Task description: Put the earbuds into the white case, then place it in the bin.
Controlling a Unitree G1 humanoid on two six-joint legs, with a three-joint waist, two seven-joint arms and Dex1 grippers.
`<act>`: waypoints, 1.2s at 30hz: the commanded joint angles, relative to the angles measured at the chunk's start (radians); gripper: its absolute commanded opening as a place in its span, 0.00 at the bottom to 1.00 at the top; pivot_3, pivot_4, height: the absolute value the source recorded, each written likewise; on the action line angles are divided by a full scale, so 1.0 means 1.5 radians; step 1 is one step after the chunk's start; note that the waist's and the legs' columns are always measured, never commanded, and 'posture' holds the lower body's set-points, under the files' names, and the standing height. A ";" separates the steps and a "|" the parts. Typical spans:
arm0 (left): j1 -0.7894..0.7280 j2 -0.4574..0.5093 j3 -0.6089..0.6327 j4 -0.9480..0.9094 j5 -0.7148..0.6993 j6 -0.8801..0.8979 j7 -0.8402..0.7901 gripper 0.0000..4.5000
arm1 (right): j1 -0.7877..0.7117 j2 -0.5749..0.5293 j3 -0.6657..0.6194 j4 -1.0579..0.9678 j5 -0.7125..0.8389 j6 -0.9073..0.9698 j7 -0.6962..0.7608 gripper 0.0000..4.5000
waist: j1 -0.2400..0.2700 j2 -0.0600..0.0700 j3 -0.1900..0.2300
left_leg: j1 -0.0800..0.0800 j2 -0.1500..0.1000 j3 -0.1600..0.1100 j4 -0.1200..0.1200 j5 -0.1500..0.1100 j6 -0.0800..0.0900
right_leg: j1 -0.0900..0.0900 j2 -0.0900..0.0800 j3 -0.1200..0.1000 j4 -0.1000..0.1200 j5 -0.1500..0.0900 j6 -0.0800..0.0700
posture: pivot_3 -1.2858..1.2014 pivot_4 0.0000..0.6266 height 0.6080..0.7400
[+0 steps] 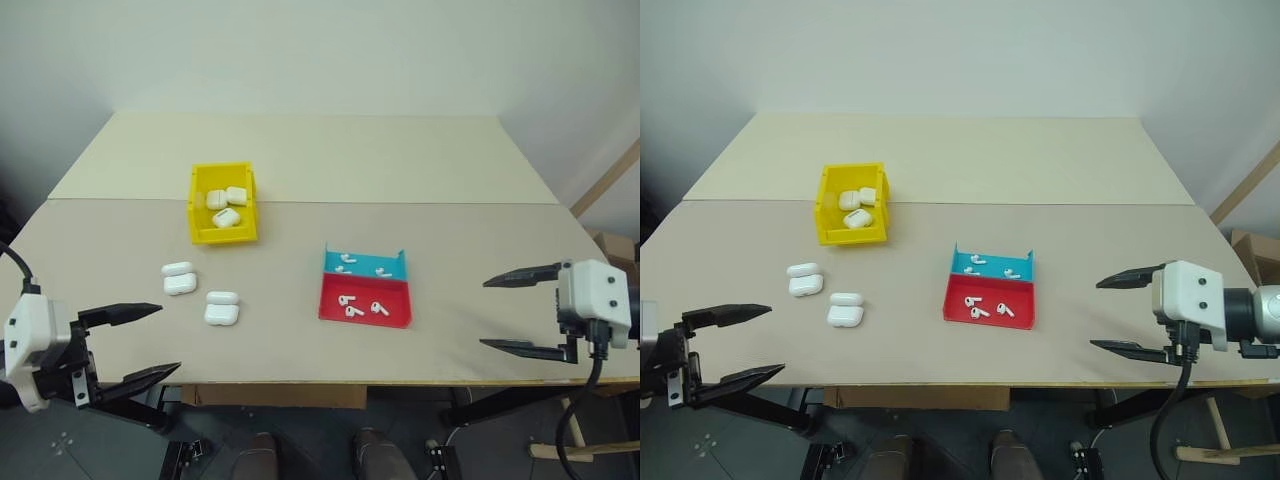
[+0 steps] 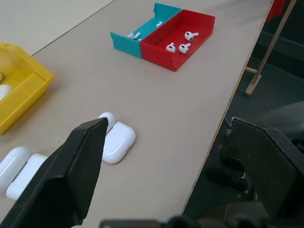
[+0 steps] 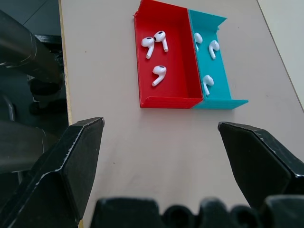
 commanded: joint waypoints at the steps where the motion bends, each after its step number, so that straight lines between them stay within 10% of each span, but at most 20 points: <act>1: -0.001 -0.001 0.006 -0.004 -0.003 -0.011 -0.006 1.00 | -0.011 -0.010 -0.004 -0.009 0.002 -0.018 -0.006 0.99 | 0.000 0.000 0.000 | 0.000 0.000 0.000 0.000 0.000 0.000 | 0.000 0.000 0.000 0.000 0.000 0.000 | 0.52 0.24 1.00; 18: 0.047 -0.008 0.013 -0.188 0.134 0.069 0.202 1.00 | -0.049 -0.035 0.025 0.006 -0.007 -0.012 -0.022 0.99 | 0.000 0.000 0.000 | 0.000 0.000 0.000 0.000 0.000 0.000 | 0.000 0.000 0.000 0.000 0.000 0.000 | 0.52 0.24 1.00; 23: 0.012 0.033 -0.011 -0.271 0.128 0.255 0.314 1.00 | -0.066 -0.040 0.030 -0.007 -0.010 0.016 -0.053 0.99 | 0.001 0.000 0.000 | 0.000 0.000 0.000 0.000 0.000 0.000 | 0.000 0.000 0.000 0.000 0.000 0.000 | 0.52 0.24 1.00; 30: -0.318 0.116 -0.142 -0.285 -0.029 0.798 0.481 1.00 | -0.063 -0.041 0.026 -0.041 -0.004 0.080 -0.096 0.99 | 0.002 -0.001 0.001 | 0.000 -0.001 -0.001 0.000 0.000 0.000 | 0.000 0.000 0.000 0.001 -0.001 0.002 | 0.52 0.24 1.00; 36: -0.498 0.153 -0.260 -0.093 -0.296 0.855 0.684 1.00 | -0.054 -0.037 0.037 -0.064 -0.007 0.126 -0.137 0.99 | -0.003 -0.001 0.001 | -0.001 -0.001 -0.002 0.000 0.000 0.000 | -0.001 0.000 0.000 0.001 0.002 -0.001 | 0.52 0.24 1.00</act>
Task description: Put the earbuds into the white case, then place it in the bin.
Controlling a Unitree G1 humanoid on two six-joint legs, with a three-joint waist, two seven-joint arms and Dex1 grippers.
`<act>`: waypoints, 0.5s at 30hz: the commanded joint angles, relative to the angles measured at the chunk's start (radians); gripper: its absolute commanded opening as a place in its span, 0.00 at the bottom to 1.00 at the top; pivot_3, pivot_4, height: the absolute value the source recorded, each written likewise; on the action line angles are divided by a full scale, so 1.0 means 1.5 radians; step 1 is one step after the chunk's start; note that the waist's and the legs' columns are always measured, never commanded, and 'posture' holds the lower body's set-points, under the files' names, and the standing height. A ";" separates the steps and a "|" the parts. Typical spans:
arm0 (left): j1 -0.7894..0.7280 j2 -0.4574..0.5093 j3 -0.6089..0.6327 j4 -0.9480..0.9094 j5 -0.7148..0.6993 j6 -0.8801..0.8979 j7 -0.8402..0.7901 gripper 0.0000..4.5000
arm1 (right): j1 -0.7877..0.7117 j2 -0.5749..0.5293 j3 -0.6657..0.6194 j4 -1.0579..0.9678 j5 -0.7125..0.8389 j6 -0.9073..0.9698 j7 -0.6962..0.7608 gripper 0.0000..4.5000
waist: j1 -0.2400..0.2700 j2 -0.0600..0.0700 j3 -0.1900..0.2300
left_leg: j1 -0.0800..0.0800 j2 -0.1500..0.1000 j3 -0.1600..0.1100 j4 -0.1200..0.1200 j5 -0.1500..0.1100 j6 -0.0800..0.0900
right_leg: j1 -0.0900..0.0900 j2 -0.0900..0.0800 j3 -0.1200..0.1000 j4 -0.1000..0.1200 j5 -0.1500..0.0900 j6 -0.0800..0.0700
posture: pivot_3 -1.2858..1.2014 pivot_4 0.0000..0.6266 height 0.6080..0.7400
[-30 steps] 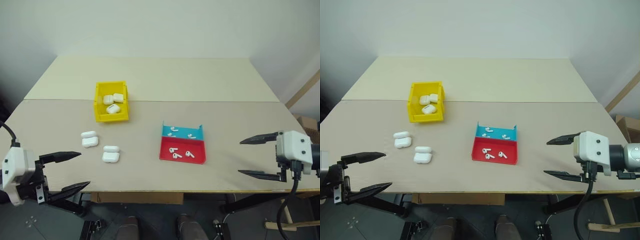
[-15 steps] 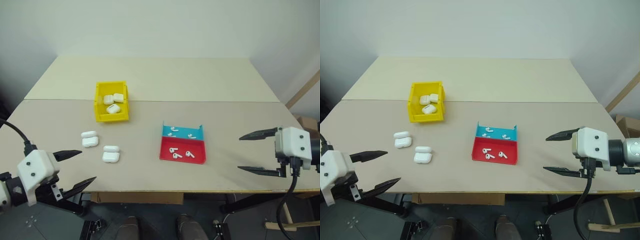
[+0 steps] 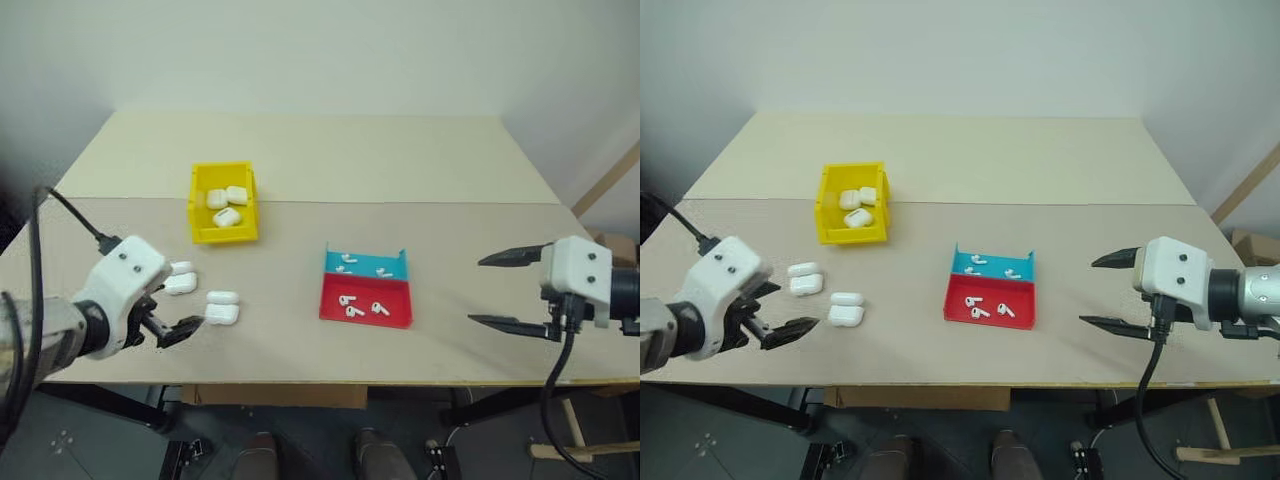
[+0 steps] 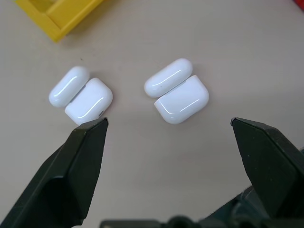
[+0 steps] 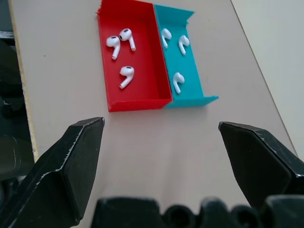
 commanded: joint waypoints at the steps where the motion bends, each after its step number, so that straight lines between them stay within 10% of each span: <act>1: -0.051 0.038 -0.047 0.101 -0.202 0.008 0.156 1.00 | 0.001 -0.008 -0.008 -0.025 -0.003 0.019 -0.018 0.99 | -0.001 0.000 0.000 | 0.000 0.000 0.000 0.000 0.000 0.000 | 0.000 0.000 0.000 0.000 0.000 0.000 | 0.52 0.24 1.00; 6: -0.031 0.219 -0.231 0.194 -0.692 -0.247 0.548 1.00 | 0.008 -0.002 -0.011 -0.036 -0.005 0.042 -0.044 0.99 | 0.000 -0.002 0.002 | 0.000 0.001 -0.002 0.000 0.000 0.000 | -0.001 -0.002 0.001 0.001 0.000 0.000 | 0.52 0.24 1.00; 15: -0.073 0.025 -0.387 0.140 -0.697 -0.456 0.894 1.00 | 0.015 -0.009 0.003 -0.027 -0.003 0.053 -0.045 0.99 | 0.021 0.000 0.002 | 0.000 -0.002 0.000 0.000 0.000 -0.001 | 0.001 -0.003 0.001 -0.001 0.001 0.000 | 0.52 0.24 1.00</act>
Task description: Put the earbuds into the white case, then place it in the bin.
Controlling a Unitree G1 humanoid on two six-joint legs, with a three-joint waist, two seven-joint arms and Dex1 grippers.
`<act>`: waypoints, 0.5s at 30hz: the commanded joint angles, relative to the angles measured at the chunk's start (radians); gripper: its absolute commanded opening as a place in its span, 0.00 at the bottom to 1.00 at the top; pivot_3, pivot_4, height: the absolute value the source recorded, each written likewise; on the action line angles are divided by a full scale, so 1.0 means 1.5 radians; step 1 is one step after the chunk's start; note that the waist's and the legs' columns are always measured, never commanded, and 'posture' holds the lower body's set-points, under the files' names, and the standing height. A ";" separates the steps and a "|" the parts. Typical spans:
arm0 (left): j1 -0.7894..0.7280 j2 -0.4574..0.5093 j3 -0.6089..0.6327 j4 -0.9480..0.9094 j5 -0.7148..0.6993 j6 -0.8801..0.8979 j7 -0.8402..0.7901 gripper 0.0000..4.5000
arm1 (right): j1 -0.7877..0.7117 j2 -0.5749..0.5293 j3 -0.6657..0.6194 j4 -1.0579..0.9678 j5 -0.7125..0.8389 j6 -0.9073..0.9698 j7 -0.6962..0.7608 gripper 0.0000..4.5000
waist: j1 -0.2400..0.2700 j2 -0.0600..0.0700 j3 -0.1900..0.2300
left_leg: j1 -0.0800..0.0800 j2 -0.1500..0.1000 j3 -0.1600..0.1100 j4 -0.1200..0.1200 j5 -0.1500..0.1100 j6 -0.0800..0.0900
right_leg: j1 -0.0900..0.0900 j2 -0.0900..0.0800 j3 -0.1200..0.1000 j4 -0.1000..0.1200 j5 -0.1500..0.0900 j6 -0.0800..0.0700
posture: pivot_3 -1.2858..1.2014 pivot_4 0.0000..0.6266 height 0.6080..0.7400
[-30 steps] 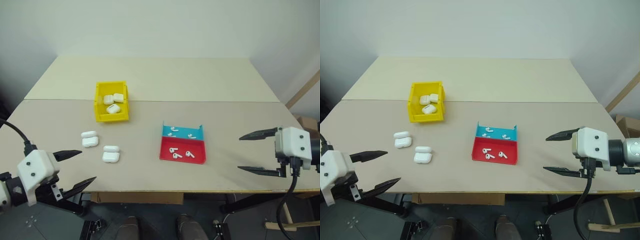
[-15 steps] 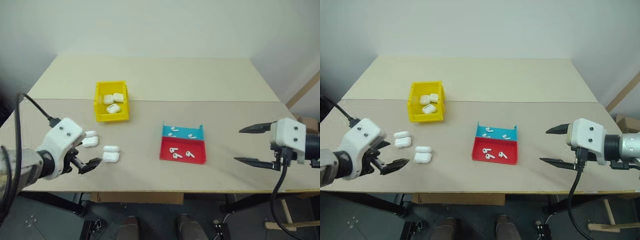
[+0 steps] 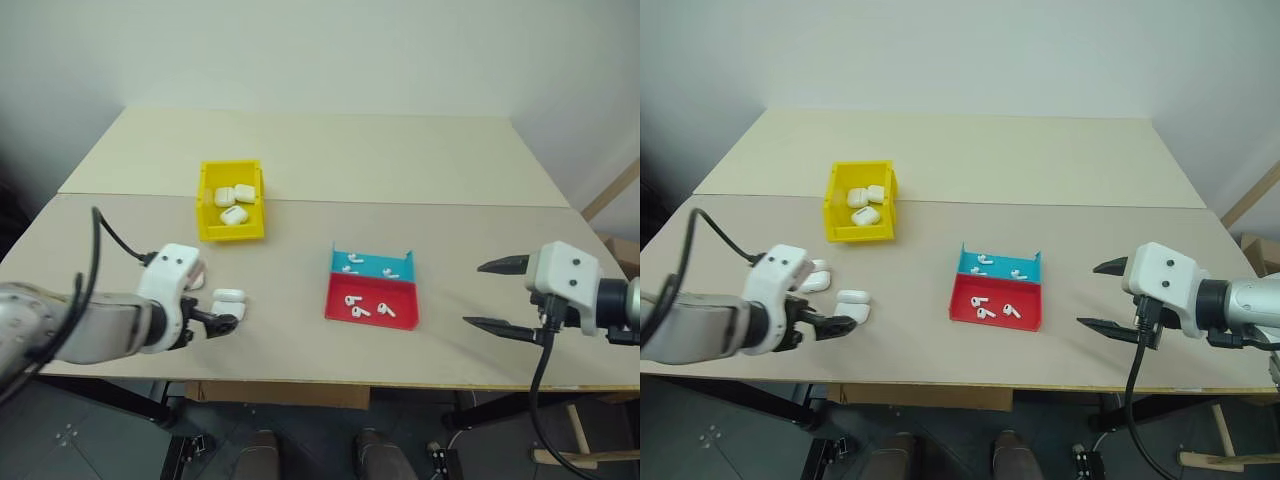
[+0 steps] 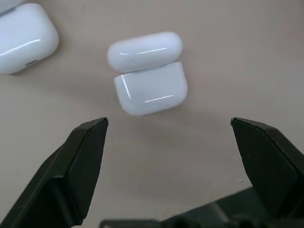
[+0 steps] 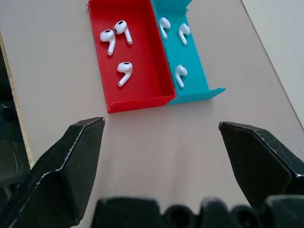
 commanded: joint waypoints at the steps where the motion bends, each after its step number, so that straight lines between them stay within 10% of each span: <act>1: -0.025 -0.085 -0.028 -0.018 -0.006 -0.071 0.183 1.00 | -0.023 -0.017 -0.005 0.010 0.004 0.011 0.003 0.99 | 0.001 0.000 0.000 | 0.000 0.000 0.000 0.000 0.000 0.000 | 0.000 0.000 0.000 0.000 0.000 0.000 | 0.52 0.24 1.00; 8: -0.073 -0.234 -0.079 -0.037 -0.006 -0.105 0.415 1.00 | -0.038 -0.044 -0.002 0.045 -0.001 0.006 0.033 0.99 | 0.004 0.000 0.000 | 0.000 -0.001 0.000 0.001 0.000 0.000 | 0.000 0.000 0.000 0.000 0.001 0.000 | 0.52 0.24 1.00; 15: -0.061 -0.224 -0.085 -0.068 -0.006 -0.115 0.501 1.00 | -0.040 -0.045 0.007 0.059 -0.010 -0.005 0.040 0.99 | 0.004 0.000 0.000 | 0.000 -0.001 0.000 0.001 0.001 -0.001 | 0.001 0.000 0.000 0.000 0.001 0.000 | 0.52 0.24 1.00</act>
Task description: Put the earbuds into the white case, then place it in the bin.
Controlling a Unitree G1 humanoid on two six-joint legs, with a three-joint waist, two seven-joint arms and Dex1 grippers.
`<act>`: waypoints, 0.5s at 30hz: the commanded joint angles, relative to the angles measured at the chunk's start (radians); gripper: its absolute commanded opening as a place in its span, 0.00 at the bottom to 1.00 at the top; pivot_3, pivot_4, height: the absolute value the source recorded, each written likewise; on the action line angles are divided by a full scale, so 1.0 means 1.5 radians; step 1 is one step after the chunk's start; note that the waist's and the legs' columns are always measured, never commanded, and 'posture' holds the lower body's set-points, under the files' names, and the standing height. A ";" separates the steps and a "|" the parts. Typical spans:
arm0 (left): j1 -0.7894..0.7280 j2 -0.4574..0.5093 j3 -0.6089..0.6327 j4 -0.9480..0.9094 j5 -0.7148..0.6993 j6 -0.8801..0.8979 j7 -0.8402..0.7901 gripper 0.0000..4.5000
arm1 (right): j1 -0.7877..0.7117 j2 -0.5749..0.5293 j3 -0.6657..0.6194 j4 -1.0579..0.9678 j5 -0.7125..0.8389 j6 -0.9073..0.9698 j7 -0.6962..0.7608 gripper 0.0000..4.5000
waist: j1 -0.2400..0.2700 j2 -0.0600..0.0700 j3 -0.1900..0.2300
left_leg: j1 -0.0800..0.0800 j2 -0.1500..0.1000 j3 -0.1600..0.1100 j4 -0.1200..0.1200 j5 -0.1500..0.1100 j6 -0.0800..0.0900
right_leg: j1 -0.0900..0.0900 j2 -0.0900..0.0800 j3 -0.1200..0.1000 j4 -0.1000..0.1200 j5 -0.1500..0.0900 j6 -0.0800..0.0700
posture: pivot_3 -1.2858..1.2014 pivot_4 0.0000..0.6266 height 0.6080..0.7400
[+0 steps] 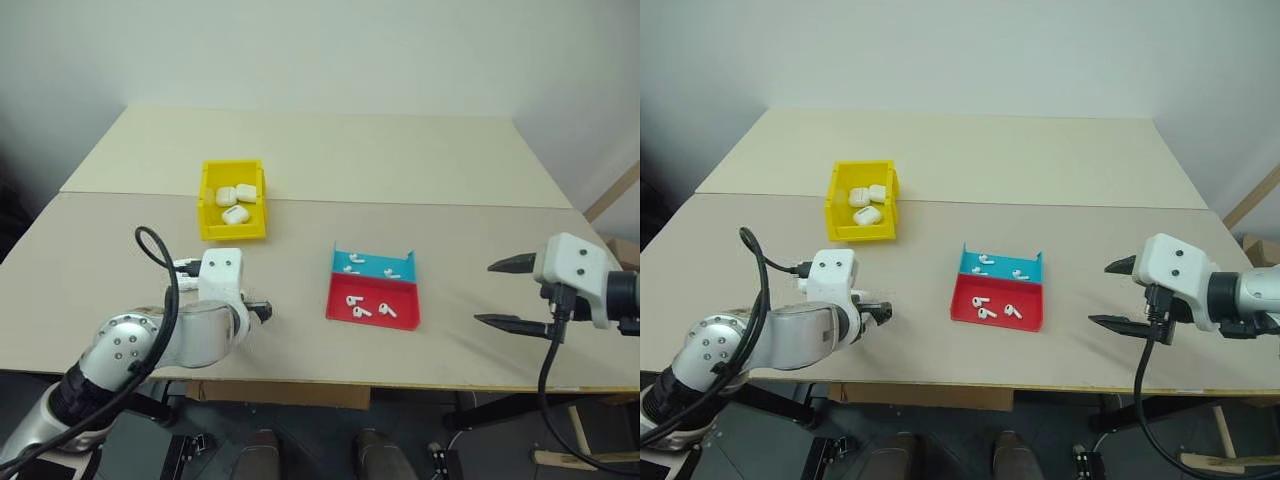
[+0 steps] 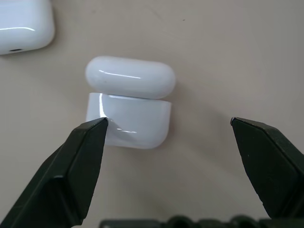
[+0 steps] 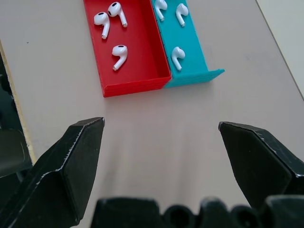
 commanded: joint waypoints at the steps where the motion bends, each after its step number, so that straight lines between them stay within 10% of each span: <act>1: 0.002 0.018 0.006 -0.033 -0.004 -0.014 0.035 1.00 | -0.007 -0.008 -0.001 -0.002 -0.013 -0.017 -0.001 0.99 | 0.001 0.000 0.000 | 0.000 0.000 0.000 0.000 0.000 0.000 | 0.000 0.000 0.000 0.000 0.000 0.000 | 0.52 0.24 1.00; 15: -0.043 0.082 0.007 0.078 -0.004 0.105 -0.095 1.00 | 0.023 0.016 0.005 -0.035 -0.034 -0.010 -0.037 0.99 | 0.009 0.000 0.000 | 0.000 0.000 0.000 0.000 0.000 0.000 | 0.000 0.000 -0.001 -0.001 0.000 0.000 | 0.52 0.24 1.00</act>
